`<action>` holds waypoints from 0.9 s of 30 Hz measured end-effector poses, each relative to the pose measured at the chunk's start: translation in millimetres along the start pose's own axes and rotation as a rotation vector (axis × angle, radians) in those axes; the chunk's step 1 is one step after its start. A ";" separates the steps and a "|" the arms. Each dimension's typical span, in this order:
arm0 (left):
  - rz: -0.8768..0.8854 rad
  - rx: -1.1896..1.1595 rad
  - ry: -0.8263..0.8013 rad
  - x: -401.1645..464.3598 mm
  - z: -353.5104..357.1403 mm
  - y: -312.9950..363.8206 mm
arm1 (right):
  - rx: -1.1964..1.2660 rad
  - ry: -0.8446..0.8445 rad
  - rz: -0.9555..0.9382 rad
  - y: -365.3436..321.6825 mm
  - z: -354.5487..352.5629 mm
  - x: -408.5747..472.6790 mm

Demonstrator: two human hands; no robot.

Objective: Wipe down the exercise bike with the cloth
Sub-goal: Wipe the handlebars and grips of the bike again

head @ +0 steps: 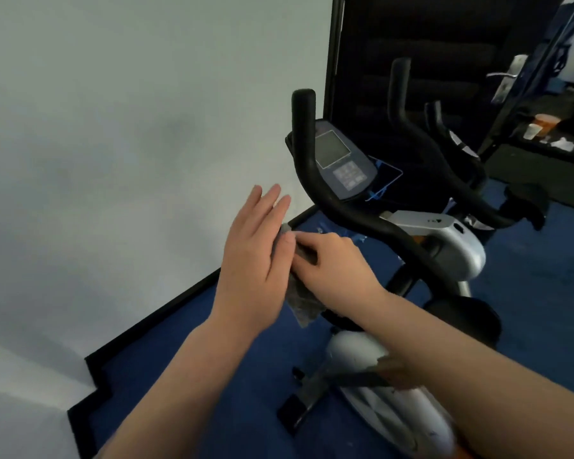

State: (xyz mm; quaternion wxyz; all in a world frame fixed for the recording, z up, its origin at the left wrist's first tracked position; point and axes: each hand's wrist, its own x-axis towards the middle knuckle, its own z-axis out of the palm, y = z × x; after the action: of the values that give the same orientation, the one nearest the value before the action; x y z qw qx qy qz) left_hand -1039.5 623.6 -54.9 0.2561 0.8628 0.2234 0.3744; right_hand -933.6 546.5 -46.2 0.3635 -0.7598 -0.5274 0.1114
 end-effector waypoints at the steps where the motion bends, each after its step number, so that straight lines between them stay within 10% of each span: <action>1: 0.045 0.044 -0.030 -0.5 4.5 1.8 | -0.017 -0.028 -0.009 4.2 -3.8 -4.7; 16: 0.135 0.399 -0.113 -19.3 25.7 -1.1 | -0.528 -0.703 -0.165 57.8 -91.1 -18.5; 27: 0.083 0.333 -0.073 -20.2 31.0 4.4 | -0.804 -0.625 -0.437 77.3 -98.8 -12.8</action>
State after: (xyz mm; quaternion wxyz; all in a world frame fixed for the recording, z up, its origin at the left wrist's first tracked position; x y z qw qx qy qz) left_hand -1027.6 600.0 -81.1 0.1017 0.9147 0.2372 0.3111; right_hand -828.7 478.3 -30.5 -0.1143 -0.6424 -0.7565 0.0432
